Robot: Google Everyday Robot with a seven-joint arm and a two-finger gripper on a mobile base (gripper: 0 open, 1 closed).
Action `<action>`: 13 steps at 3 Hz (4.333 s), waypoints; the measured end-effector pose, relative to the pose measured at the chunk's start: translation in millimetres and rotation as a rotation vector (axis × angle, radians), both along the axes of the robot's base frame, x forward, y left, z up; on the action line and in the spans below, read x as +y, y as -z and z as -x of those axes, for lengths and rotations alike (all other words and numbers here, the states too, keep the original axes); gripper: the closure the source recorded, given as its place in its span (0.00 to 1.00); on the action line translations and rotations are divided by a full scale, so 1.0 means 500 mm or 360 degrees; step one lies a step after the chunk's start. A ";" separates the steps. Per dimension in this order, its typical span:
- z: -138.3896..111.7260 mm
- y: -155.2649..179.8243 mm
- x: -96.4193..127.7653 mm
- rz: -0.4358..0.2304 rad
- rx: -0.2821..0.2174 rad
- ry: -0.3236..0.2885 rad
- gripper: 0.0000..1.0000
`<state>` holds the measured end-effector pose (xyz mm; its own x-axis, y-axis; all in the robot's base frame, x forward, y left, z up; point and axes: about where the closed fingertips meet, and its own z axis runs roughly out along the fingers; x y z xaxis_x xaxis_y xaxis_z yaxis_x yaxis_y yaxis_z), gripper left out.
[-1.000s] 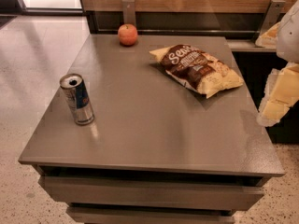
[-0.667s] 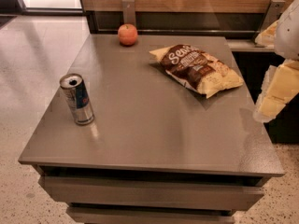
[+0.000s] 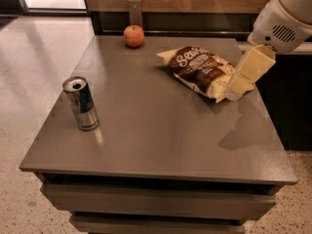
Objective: Move brown chip bag near redbull can
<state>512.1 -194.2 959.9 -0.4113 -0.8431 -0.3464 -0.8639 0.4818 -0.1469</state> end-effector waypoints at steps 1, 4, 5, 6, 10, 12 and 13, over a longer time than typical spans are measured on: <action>-0.087 0.038 0.013 -0.0136 0.0061 0.0246 0.00; -0.288 0.153 0.056 -0.0302 0.0197 0.0385 0.00; -0.304 0.201 0.073 -0.0313 0.0283 0.0337 0.18; -0.301 0.238 0.071 -0.0321 0.0356 0.0326 0.41; -0.300 0.215 0.070 -0.0320 0.0360 0.0325 1.00; -0.300 0.212 0.070 -0.0320 0.0360 0.0324 1.00; -0.300 0.212 0.070 -0.0320 0.0360 0.0324 1.00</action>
Offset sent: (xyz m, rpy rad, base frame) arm 0.1410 0.0029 -0.0555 0.1918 0.0717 -0.3652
